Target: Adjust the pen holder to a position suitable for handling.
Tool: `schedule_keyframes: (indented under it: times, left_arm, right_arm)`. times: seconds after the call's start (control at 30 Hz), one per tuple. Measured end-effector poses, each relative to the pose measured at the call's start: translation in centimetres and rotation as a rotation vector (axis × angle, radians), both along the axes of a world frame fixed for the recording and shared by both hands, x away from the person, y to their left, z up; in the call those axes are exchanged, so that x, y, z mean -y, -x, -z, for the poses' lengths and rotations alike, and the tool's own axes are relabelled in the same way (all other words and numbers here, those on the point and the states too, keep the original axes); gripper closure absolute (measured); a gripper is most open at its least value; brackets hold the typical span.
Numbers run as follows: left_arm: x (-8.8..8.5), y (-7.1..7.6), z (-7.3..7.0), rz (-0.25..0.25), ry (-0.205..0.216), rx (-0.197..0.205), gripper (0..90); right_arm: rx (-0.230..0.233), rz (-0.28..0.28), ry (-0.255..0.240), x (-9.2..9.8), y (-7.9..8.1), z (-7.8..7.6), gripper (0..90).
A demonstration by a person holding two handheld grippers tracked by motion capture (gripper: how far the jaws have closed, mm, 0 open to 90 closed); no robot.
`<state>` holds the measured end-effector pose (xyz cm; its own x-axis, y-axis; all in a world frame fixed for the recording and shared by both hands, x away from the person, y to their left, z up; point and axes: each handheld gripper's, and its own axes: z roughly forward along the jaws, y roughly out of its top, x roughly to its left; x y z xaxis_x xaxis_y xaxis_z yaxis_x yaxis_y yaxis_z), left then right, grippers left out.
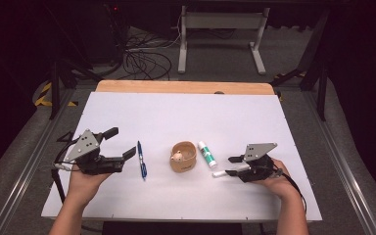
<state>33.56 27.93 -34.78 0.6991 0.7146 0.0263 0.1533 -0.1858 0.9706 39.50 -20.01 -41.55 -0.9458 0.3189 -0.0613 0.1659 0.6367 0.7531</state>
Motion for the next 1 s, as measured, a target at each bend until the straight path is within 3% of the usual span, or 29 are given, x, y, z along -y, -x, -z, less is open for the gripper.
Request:
schedule_keyframes:
  times: [0.13,0.57,1.0]
  left_arm:
    - [0.0,0.1,-0.1,0.002,0.000,-0.001,12.2]
    - [0.1,0.0,0.0,0.008,-0.009,-0.004,12.2]
    - [0.1,0.0,0.0,0.009,-0.014,-0.007,12.2]
  right_arm:
    - [-0.034,-0.003,0.026,0.2,-0.1,0.4,52.6]
    - [-0.062,-0.022,0.083,-0.3,-0.4,1.3,52.9]
    - [-0.046,-0.050,0.092,-1.4,-0.3,1.3,54.8]
